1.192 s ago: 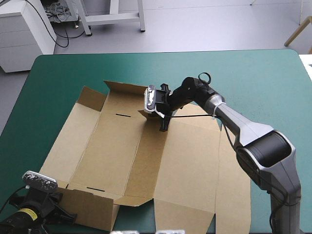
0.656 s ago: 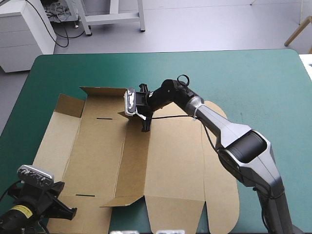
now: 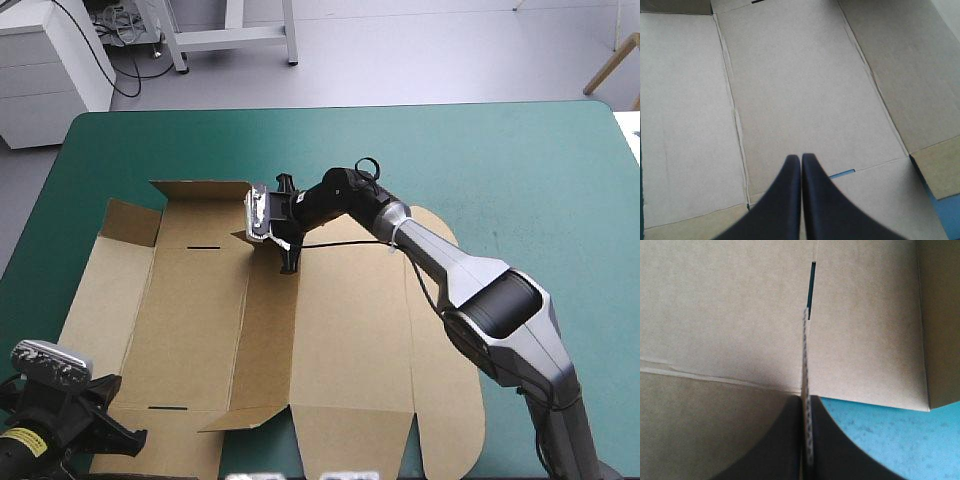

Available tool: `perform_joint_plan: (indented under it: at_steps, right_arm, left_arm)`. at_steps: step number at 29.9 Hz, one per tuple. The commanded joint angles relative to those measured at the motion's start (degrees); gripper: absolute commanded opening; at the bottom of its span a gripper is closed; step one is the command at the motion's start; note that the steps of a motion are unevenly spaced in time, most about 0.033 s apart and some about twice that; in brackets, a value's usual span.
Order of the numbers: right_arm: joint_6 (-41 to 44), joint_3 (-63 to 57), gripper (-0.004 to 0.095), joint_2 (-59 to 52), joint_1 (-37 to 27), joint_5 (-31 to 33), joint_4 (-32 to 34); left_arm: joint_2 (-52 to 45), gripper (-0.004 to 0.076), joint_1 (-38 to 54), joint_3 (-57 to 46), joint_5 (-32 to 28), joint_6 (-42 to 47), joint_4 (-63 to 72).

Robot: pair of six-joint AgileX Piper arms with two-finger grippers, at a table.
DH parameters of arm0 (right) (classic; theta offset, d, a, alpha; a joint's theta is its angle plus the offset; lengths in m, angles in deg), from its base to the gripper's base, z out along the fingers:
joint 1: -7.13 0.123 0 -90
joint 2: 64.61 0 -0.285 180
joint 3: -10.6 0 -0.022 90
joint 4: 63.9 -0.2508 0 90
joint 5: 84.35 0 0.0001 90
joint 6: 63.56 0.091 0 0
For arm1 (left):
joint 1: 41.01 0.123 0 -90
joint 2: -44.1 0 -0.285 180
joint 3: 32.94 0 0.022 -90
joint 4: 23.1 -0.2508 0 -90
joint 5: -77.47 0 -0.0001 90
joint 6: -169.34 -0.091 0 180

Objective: Fold the box

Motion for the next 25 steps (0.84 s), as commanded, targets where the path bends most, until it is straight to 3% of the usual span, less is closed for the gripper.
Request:
perform_joint_plan:
  at_steps: [1, 7, 12, 14, 17, 25]
  right_arm:
    - [-0.59, 1.92, -0.0019, -3.67, 0.21, -3.57, -2.44]
    - [-1.26, 1.92, 0.0042, -3.67, 0.82, -3.45, 0.66]
    - [6.88, 1.92, 0.0309, -3.78, 2.65, -4.89, 11.21]
    - [9.15, 1.92, 0.0364, -3.78, 2.93, -4.98, 13.59]
    - [12.83, 1.92, 0.0369, -4.85, 2.93, -4.98, 17.07]
    - [24.64, 1.92, 0.0344, -11.99, 1.77, -3.9, 38.33]
  left_arm:
    - [0.64, -0.001, 0.13, 1.67, -2.8, 0.56, 0.5]
    - [0.64, -0.001, 0.13, 1.67, -2.28, 0.56, 0.5]
    - [0.64, -0.001, 0.13, 1.67, -1.39, 0.56, 0.5]
    - [0.64, -0.001, 0.13, 1.67, -1.25, 0.56, 0.36]
    - [0.64, -0.001, 0.13, 1.67, -1.25, 0.56, 0.3]
    - [0.64, -0.001, 0.13, 1.67, -1.25, 0.56, -0.42]
